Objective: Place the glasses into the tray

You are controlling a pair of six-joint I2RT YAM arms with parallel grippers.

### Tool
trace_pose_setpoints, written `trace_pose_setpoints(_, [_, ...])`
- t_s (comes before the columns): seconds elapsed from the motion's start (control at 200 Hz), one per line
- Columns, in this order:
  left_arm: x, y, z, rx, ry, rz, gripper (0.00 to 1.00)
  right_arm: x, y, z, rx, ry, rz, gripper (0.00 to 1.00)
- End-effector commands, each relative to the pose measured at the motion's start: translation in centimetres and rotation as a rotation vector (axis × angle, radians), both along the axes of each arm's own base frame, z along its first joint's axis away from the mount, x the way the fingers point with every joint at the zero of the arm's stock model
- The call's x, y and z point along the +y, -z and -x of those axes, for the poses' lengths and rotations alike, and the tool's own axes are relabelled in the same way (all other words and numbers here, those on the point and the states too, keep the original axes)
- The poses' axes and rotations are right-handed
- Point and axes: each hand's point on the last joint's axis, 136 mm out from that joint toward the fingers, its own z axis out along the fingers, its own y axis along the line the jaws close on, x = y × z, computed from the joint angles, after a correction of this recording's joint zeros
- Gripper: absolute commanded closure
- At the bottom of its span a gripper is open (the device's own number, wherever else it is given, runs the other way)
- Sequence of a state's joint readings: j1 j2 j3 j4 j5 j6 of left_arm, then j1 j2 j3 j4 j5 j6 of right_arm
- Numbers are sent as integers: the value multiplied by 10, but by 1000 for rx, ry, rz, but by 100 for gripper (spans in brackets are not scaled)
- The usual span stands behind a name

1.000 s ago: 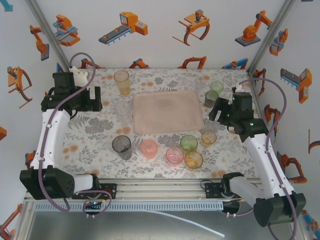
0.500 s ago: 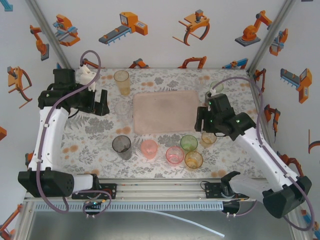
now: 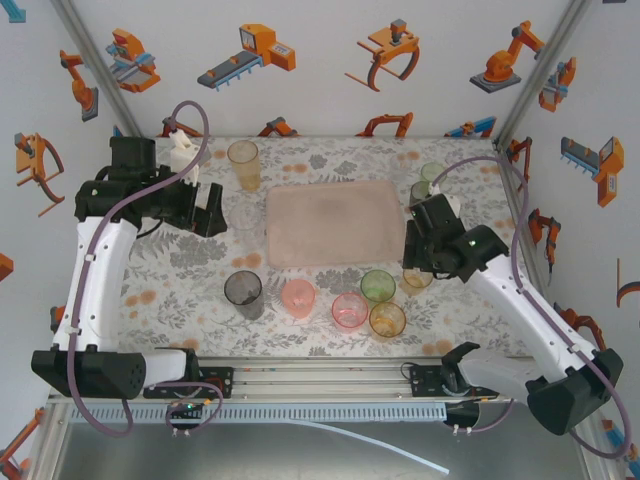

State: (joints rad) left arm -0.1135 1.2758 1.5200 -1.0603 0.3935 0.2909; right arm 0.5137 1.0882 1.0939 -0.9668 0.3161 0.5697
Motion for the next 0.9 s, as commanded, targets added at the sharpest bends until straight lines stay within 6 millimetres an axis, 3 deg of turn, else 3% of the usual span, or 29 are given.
trace_pose_setpoints(0.0, [-8,-8,6,1,18,23,3,-30,-7,-1,-26,112,49,39])
trace_pose_setpoints(0.15, [-10,-18,3,-12,-11,20,3,-49,-3,-8,-45,180,-21,40])
trace_pose_setpoints(0.335, [-7,-30,-3,-33,-39,10,3,-45,7,-13,-22,168,-102,40])
trace_pose_setpoints(0.651, [3,1,-19,32,-119,-36,2,-33,10,-15,-29,129,-159,42])
trace_pose_setpoints(0.896, [7,34,-54,31,-166,-71,3,-30,3,-7,-48,107,-187,42])
